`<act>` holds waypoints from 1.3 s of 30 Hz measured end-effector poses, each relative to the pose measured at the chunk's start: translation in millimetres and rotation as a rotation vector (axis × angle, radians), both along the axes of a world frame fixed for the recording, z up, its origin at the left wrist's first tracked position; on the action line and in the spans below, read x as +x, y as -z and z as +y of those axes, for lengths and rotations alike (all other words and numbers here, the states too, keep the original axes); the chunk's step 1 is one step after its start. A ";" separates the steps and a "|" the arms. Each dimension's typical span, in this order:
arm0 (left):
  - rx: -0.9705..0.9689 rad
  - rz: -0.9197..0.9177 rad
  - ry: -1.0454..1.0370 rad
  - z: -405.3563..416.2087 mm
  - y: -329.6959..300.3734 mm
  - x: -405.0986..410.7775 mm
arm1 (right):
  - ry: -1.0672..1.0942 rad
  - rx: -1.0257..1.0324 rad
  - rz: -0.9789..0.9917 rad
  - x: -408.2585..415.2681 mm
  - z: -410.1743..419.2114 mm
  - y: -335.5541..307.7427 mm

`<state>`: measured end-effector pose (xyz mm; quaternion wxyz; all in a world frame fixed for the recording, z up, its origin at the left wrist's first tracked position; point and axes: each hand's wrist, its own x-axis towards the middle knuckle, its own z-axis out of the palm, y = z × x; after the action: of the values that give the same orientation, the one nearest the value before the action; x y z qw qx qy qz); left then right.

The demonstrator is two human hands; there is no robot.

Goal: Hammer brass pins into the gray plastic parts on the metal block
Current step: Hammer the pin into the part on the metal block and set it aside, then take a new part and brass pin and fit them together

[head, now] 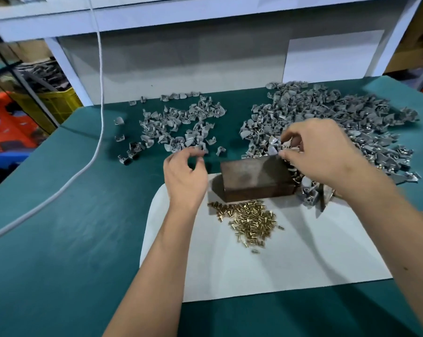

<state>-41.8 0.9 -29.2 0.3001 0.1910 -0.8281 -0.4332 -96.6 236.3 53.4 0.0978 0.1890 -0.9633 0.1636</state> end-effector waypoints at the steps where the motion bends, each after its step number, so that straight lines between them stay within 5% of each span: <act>1: -0.064 -0.031 0.057 -0.5 1.7 -1.6 | -0.024 -0.018 0.028 3.2 -4.7 2.2; 7: -0.441 -0.246 0.402 5.6 3.9 -4.8 | -0.292 -0.057 0.117 18.5 -42.4 17.8; 13: -0.506 -0.327 0.431 0.1 9.9 -15.3 | -0.428 0.039 0.110 22.2 -63.7 16.7; 17: -0.292 -0.173 0.444 1.1 6.9 -9.3 | -0.488 0.134 0.116 31.7 -79.4 16.2; 25: 0.112 0.000 0.056 -3.5 1.6 -6.6 | -0.211 0.102 -0.080 -36.0 -100.3 7.7; 31: 0.136 -0.006 0.018 -1.7 0.5 -4.8 | -0.372 0.270 -0.255 -60.3 -121.0 14.5; 39: 0.187 0.053 0.215 -5.7 3.2 -7.2 | -0.425 0.017 -0.219 -37.1 -130.6 7.5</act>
<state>-49.0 -4.8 -32.4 0.2545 0.1167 -0.7916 -0.5431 -133.7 105.6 45.9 -0.0456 0.3693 -0.9081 0.1921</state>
